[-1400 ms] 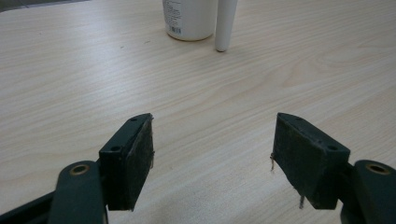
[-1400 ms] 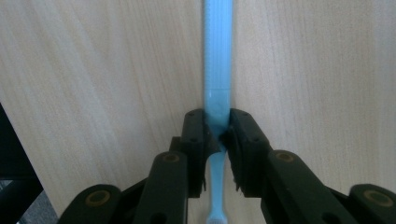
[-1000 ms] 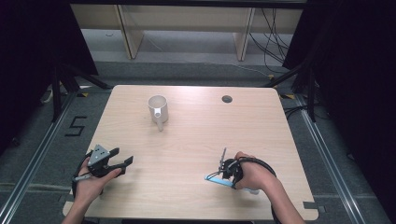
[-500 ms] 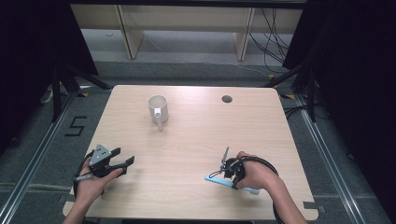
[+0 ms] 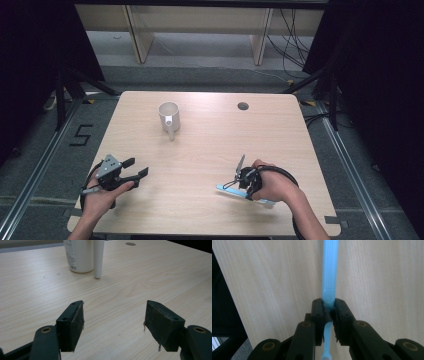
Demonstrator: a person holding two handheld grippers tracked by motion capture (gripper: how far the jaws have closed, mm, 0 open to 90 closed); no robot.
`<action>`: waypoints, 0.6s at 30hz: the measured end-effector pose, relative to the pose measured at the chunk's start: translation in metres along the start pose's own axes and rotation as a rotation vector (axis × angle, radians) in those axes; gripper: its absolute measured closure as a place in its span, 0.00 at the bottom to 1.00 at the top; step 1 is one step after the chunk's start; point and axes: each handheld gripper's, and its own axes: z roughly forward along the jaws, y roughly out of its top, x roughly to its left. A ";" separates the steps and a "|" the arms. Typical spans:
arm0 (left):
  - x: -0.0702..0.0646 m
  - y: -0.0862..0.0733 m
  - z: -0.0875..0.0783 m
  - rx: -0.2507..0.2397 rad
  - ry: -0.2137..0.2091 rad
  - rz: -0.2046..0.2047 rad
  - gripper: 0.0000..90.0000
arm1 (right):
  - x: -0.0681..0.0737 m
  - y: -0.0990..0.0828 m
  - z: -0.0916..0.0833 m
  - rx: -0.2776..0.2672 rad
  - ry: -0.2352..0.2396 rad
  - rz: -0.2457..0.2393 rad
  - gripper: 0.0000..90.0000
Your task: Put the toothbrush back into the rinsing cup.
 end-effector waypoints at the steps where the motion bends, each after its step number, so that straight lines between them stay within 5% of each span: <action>1: -0.001 0.001 0.000 0.001 -0.003 0.003 0.35 | 0.000 0.001 -0.001 -0.005 0.011 -0.005 0.89; 7: -0.009 0.007 0.000 -0.008 -0.046 0.002 0.35 | 0.000 0.003 -0.006 -0.017 0.011 0.010 0.89; 11: -0.014 0.010 0.006 -0.022 -0.117 -0.010 0.35 | 0.001 0.004 -0.010 -0.015 0.010 0.026 0.89; 13: -0.018 0.012 0.008 -0.014 -0.126 -0.008 0.35 | -0.001 0.004 -0.011 -0.025 0.005 -0.003 0.89; 18: -0.027 0.017 0.013 -0.012 -0.156 0.010 0.35 | 0.003 0.006 -0.017 -0.018 0.008 0.019 0.89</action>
